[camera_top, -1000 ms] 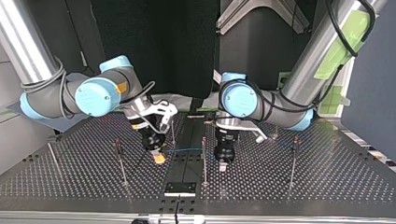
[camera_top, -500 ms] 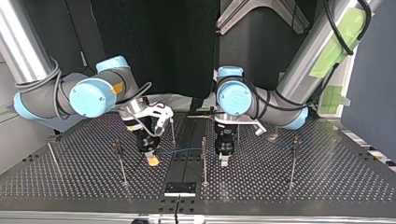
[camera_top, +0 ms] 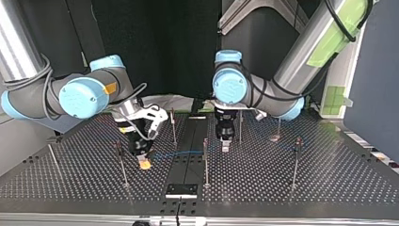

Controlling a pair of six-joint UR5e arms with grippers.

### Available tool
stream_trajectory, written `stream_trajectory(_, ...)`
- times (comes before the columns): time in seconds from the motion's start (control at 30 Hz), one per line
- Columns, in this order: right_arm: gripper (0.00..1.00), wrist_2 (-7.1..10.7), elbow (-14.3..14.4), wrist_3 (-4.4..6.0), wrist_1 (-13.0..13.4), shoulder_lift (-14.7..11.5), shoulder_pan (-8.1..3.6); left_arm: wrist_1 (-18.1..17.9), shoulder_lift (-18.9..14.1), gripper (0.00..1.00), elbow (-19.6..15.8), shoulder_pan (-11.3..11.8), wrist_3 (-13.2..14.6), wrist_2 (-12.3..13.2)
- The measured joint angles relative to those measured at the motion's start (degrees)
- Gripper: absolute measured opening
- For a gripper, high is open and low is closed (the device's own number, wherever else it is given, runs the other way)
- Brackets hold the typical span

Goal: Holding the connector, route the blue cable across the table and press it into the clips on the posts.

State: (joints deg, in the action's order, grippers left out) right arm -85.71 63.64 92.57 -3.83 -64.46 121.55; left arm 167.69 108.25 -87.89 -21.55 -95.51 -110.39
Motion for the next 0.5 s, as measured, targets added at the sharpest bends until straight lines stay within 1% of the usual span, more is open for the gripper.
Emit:
stream_trajectory(0.23,0.0,-0.42,0.13,-0.25,-0.18,-0.01,-0.06,-2.33,-3.35,1.0,-3.39,-0.78,-0.58,0.04)
stream_trajectory(0.4,0.0,-0.43,0.14,-0.26,-0.27,-0.02,0.1,-1.52,-5.72,1.0,-5.27,-1.42,-0.35,-0.09)
stream_trajectory(0.5,0.0,-0.44,0.32,-0.27,-0.29,-0.01,0.12,-1.12,-7.29,1.0,-5.62,-2.07,-0.3,-0.85)
